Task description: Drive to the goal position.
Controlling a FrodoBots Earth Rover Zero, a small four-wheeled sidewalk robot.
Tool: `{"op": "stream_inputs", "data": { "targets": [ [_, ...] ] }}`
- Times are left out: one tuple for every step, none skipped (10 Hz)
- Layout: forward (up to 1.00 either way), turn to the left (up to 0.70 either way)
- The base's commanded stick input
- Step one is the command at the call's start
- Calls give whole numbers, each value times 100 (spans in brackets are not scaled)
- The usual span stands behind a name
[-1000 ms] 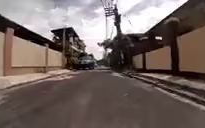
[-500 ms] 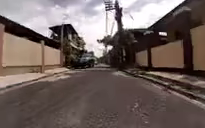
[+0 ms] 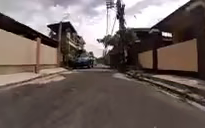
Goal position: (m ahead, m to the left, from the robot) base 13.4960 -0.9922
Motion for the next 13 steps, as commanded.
{"op": "stream_inputs", "data": {
  "targets": [
    [100, 0],
    [100, 0],
    [100, 0],
    [100, 0],
    [100, 0],
    [100, 0],
    [100, 0],
    [99, 0],
    [87, 0],
    [85, 0],
    [85, 0],
    [85, 0],
    [85, 0]
  ]
}}
